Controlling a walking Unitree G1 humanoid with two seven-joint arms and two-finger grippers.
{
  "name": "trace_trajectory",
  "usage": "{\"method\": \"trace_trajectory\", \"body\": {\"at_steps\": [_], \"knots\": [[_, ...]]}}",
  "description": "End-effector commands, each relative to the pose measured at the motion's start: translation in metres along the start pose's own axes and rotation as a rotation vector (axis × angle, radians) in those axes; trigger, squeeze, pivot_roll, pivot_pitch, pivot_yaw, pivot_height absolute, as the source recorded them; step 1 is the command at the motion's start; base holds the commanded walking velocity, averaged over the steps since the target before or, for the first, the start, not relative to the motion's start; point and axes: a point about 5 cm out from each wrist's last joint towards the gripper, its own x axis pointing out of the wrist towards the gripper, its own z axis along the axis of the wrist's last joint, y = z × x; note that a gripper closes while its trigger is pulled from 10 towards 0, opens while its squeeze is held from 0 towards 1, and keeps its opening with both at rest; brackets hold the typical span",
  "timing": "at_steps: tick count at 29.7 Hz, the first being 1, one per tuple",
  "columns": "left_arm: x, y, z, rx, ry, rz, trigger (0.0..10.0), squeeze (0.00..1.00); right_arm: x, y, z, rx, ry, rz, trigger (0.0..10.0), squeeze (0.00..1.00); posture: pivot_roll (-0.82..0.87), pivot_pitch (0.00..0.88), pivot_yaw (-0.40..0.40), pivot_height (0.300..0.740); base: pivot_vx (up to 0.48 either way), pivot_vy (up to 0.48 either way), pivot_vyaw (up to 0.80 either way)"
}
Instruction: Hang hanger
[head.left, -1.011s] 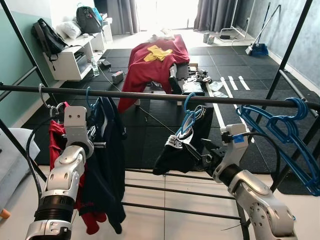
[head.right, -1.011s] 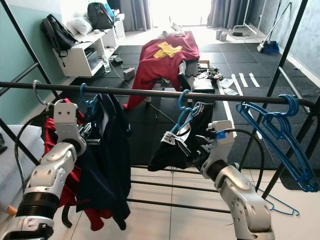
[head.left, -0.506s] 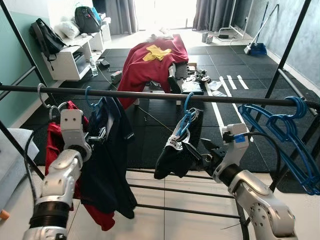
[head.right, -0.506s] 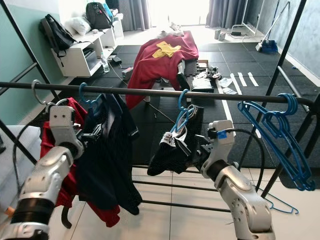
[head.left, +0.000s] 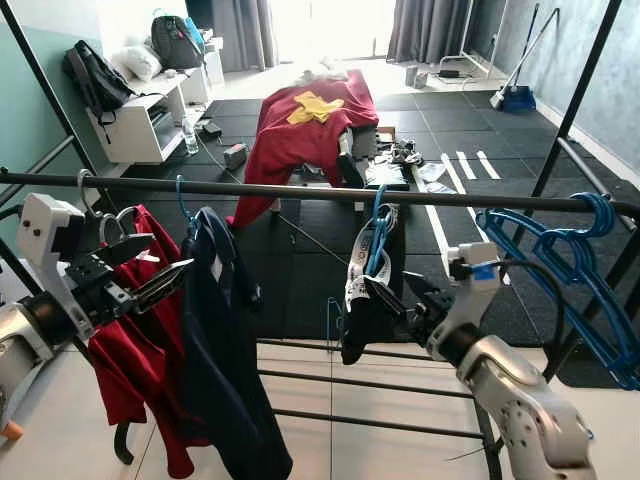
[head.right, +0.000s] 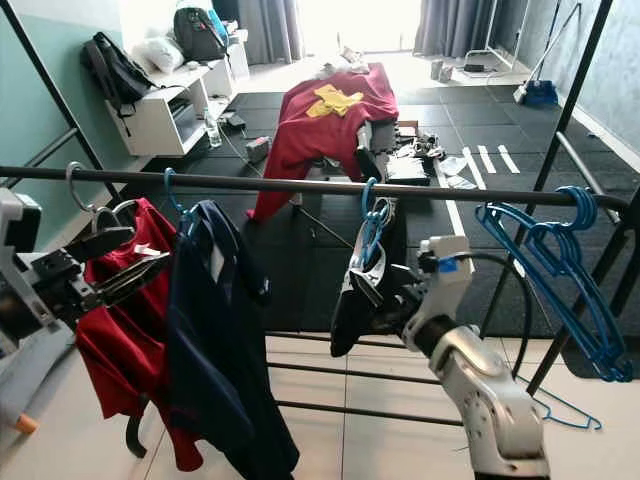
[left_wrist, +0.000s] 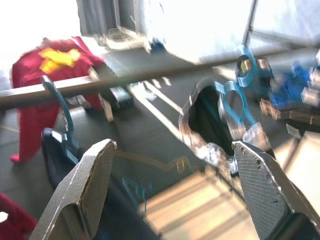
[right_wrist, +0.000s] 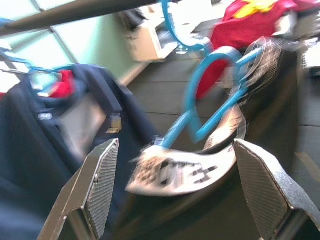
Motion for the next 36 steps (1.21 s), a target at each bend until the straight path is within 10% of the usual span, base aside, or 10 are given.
{"method": "trace_trajectory", "body": {"at_steps": [1,13,24,25,26,27,36], "knots": [[0.012,-0.006,-0.005,-0.029,-0.021,0.011,10.0,0.00,0.011,0.002,-0.003,-0.066,0.050,-0.057,10.0,0.00,-0.20,0.000,0.050,0.740,0.000,0.000,0.00],[0.057,-0.033,-0.002,-0.153,-0.166,0.051,10.0,0.00,0.067,-0.001,0.003,-0.108,0.111,-0.203,10.0,0.00,-0.16,0.000,0.026,0.740,0.000,0.000,0.00],[0.062,-0.038,-0.002,-0.171,-0.199,0.132,10.0,0.00,0.084,-0.006,-0.002,-0.099,0.184,-0.280,10.0,0.00,-0.13,0.000,0.012,0.740,0.000,0.000,0.00],[0.063,-0.040,-0.002,-0.173,-0.202,0.136,10.0,0.00,0.084,-0.008,-0.006,-0.114,0.214,-0.309,4.9,0.00,-0.13,0.000,0.011,0.740,0.000,0.000,0.00],[0.063,-0.040,-0.002,-0.173,-0.202,0.136,10.0,0.00,0.084,-0.008,-0.006,-0.114,0.214,-0.309,4.9,0.00,-0.13,0.000,0.011,0.740,0.000,0.000,0.00],[0.064,-0.042,-0.001,-0.174,-0.203,0.139,10.0,0.00,0.084,-0.011,-0.008,-0.127,0.226,-0.337,0.0,0.00,-0.13,0.000,0.012,0.740,0.000,0.000,0.00],[0.072,-0.050,-0.002,-0.186,-0.204,0.132,10.0,0.00,0.078,-0.027,-0.001,-0.165,0.221,-0.395,0.0,0.00,-0.16,0.000,0.021,0.740,0.000,0.000,0.00]]}}
